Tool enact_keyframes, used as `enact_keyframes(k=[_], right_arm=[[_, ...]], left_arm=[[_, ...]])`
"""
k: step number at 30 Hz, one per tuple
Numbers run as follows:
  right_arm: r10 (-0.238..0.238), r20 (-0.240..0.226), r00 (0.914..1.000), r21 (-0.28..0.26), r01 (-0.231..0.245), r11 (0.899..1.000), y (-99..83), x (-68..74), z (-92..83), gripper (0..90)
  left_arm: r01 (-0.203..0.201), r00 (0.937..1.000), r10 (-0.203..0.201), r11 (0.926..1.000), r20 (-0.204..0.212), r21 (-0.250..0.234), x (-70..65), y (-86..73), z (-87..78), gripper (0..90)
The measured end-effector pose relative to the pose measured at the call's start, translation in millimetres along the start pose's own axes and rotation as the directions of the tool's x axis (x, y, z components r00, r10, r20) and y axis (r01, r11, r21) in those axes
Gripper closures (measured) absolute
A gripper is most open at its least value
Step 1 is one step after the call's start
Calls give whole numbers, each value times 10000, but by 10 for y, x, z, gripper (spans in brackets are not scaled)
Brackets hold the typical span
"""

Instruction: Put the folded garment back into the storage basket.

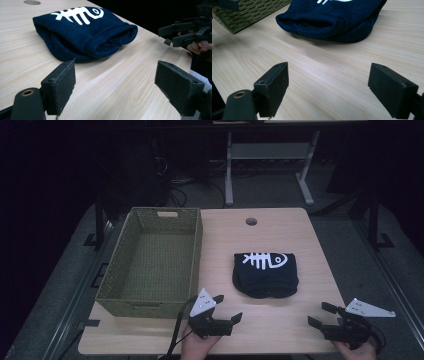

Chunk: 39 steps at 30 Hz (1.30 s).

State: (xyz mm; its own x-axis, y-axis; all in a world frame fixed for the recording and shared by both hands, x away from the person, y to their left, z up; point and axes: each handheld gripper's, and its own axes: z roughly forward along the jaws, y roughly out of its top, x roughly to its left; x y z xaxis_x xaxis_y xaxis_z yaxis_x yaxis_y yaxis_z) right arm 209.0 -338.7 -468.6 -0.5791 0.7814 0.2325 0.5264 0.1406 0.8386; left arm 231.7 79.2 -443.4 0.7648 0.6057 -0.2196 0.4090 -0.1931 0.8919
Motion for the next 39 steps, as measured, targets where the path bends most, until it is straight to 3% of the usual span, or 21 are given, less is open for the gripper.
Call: enact_keyframes(k=[4,5,12,16,19,25,33,39], right_arm=[[124,-11,9999,-101,-124,9999,0,-23,-16,155],[356,-55,9994,-201,-357,9992,23,-40,-35,155],[265,-303,9992,-349,-276,9990,198,-28,-23,149],[282,-274,9992,-424,-294,9987,305,-44,7,149],[229,-222,9995,-504,-240,9984,435,-77,31,148],[125,-232,9997,-212,-130,9997,545,-105,64,146],[261,-310,9992,-209,-268,9994,734,-153,143,146],[260,-394,9989,-157,-267,9995,979,-200,324,154]], left_arm=[[-6,10000,6,10000,47,-3,-22,9,40,163],[-87,10000,87,10000,27,37,-40,30,75,163],[89,9997,-93,9998,214,167,-40,182,183,164],[57,10000,-56,9998,-69,170,-35,265,218,163],[313,9993,-311,9995,-217,68,-21,346,254,163],[420,9985,-422,9991,-345,-48,9,441,350,163],[725,9961,-733,9972,-486,-184,83,578,481,163],[757,9936,-779,9967,-823,-297,142,701,600,164]])
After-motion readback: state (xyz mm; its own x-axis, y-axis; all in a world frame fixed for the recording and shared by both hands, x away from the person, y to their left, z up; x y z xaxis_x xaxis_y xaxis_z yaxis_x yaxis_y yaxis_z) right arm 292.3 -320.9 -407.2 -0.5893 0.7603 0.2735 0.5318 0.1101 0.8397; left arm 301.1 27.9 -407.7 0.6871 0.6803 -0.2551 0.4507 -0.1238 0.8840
